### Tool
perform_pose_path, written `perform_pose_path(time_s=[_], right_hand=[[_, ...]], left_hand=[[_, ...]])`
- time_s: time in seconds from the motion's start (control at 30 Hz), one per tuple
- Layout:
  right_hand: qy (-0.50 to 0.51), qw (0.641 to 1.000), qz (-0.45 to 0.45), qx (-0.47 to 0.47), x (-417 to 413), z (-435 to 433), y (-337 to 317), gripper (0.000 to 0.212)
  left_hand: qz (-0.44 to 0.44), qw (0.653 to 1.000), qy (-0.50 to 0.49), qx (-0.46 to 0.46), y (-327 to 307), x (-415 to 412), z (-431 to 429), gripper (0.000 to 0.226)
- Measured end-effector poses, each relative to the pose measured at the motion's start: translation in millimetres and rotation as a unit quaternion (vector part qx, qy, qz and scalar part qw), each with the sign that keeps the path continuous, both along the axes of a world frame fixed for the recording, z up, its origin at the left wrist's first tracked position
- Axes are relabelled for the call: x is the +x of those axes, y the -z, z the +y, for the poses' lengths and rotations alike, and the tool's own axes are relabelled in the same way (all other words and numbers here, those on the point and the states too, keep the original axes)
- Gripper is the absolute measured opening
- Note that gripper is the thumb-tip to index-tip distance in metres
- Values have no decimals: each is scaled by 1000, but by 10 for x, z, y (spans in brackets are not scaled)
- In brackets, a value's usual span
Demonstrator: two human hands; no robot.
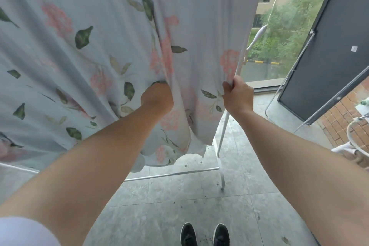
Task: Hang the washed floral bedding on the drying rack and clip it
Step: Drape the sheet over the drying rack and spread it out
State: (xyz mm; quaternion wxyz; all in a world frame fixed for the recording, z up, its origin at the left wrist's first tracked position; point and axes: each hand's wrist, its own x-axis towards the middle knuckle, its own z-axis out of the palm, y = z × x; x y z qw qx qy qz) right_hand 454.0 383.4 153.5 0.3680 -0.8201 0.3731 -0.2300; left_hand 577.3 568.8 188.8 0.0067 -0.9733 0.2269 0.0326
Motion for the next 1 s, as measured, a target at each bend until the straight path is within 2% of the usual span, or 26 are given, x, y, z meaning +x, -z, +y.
perform_pose_path(time_s=[0.2, 0.33, 0.57, 0.67, 0.73, 0.87, 1.0], right_hand=[[34, 992, 83, 87, -239, 56, 708, 16], [75, 982, 139, 100, -438, -46, 1155, 14], [120, 967, 180, 132, -604, -134, 1492, 32], [107, 945, 268, 154, -612, -113, 1431, 40], [49, 930, 330, 155, -579, -63, 1354, 40], [-48, 932, 334, 132, -477, 128, 1034, 29], [-123, 931, 321, 123, -275, 359, 718, 33]], left_hand=[[1, 995, 22, 95, 755, 61, 246, 37], [40, 990, 4, 132, 1292, 86, 301, 40], [145, 980, -3, 137, 2045, -130, 338, 40], [182, 976, -1, 118, 2077, -112, 302, 39], [208, 970, 20, 128, 2026, -94, 298, 50], [225, 966, 24, 127, 1769, -61, 404, 66], [209, 971, 41, 104, 1423, -52, 593, 39]])
